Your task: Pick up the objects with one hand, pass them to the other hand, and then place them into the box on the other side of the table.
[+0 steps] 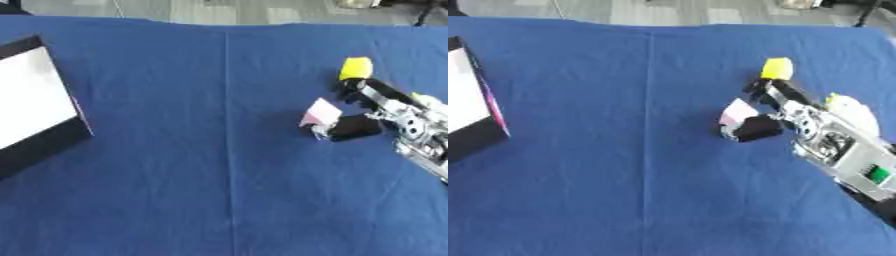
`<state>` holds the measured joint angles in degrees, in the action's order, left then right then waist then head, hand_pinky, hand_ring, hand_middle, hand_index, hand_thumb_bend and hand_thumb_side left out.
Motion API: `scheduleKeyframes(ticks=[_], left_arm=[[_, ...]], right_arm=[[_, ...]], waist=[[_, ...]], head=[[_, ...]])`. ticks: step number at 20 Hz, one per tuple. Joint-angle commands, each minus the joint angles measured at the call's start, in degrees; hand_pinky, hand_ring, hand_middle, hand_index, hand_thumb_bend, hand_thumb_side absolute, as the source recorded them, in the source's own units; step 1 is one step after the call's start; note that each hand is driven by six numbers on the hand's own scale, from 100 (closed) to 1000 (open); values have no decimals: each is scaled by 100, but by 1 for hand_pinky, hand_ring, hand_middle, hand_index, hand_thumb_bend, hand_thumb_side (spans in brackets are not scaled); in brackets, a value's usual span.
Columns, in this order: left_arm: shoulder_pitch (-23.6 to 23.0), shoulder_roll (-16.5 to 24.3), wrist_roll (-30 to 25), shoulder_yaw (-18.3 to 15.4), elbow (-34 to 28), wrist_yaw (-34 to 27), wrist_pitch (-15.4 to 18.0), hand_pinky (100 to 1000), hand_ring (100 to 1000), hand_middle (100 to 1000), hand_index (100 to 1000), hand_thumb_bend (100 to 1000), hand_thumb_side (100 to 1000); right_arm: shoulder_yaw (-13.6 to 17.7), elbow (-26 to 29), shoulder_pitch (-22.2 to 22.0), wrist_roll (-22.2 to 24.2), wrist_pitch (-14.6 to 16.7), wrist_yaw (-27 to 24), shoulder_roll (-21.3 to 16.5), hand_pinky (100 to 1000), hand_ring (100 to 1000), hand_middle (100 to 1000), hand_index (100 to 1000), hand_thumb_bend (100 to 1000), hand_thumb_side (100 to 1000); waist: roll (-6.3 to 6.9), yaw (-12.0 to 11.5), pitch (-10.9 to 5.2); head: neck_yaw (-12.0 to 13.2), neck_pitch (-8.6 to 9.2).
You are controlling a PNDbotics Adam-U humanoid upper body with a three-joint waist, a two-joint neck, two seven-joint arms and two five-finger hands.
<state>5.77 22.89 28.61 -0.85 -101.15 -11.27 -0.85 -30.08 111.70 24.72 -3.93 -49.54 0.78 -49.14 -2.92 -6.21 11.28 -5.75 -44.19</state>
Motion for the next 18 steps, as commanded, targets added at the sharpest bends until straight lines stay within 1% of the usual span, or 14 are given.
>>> scheduleKeyframes(ticks=[1, 8, 18], left_arm=[[-2, 15, -21, 14, -9, -7, -18, 881, 737, 787, 861, 180, 968], [5, 4, -25, 19, -8, -8, -24, 881, 737, 787, 861, 180, 969], [7, -3, -31, 25, -8, -15, -25, 882, 736, 787, 861, 181, 971]], right_arm=[[124, -124, 89, -65, 86, 43, -65, 884, 857, 757, 870, 567, 339], [65, -355, 95, -22, 255, 45, 36, 884, 857, 763, 868, 569, 347], [70, -480, 114, -6, 290, 41, 92, 884, 856, 764, 866, 563, 343]], waist=[[-4, -11, -97], [4, -12, -71], [0, -21, -62]], head=[[-11, 7], [-8, 7], [1, 7]])
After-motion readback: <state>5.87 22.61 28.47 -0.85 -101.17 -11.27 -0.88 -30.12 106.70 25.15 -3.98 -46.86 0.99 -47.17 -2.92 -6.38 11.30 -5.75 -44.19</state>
